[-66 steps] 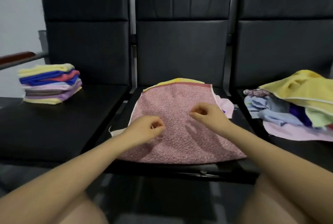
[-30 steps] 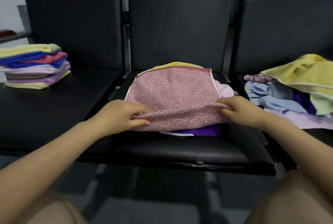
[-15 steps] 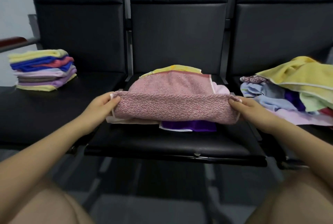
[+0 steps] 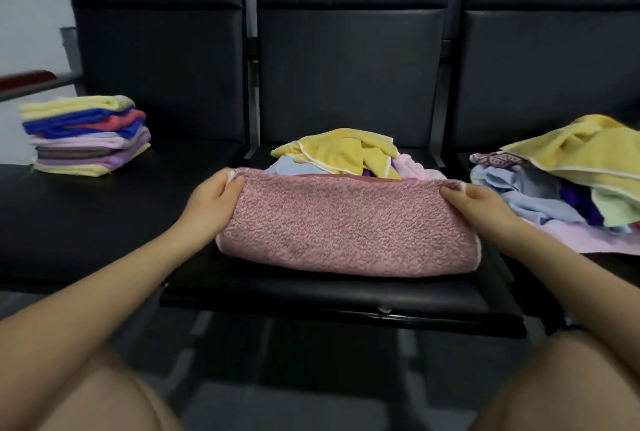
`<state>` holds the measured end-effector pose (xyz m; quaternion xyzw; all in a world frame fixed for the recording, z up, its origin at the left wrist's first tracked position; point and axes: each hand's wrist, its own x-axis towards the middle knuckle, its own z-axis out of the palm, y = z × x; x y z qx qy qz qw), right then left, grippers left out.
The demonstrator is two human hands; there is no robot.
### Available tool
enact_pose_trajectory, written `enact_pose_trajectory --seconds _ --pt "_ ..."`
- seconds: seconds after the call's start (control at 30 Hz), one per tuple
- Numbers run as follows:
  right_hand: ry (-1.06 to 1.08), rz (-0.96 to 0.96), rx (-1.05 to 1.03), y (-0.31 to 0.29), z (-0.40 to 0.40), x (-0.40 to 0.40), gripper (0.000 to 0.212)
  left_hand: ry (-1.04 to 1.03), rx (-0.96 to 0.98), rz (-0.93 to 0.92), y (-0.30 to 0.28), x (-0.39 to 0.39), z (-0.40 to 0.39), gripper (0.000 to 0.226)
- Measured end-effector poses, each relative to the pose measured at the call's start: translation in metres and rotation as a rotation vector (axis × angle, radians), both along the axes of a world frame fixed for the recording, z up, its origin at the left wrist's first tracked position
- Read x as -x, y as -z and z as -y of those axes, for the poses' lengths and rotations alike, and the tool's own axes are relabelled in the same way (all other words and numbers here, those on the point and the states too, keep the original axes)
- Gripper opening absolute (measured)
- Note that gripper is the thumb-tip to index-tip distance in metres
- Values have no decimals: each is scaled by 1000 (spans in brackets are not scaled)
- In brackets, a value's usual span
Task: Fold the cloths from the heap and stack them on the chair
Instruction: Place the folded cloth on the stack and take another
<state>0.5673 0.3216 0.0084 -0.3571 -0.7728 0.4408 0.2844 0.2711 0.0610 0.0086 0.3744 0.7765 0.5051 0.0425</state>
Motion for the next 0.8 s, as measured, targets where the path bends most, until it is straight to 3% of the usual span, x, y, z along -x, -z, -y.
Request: enact_pose_trajectory --seconds 0.13,0.27,0.5,0.67,0.8 --pt "207 -52 -136 -4 -15 36 31 -93 -62 -106 -14 13 -30 25" --pt "307 42 -262 5 -32 62 33 -189 -23 -36 -7 25 -68 28" --pt "293 379 -316 37 -56 74 29 -185 504 -281 45 49 -97 26" --pt "288 479 -437 43 -49 77 30 -209 460 -324 50 47 -96 24" --pt "317 493 -383 35 -41 74 35 -204 467 -246 43 45 -86 28"
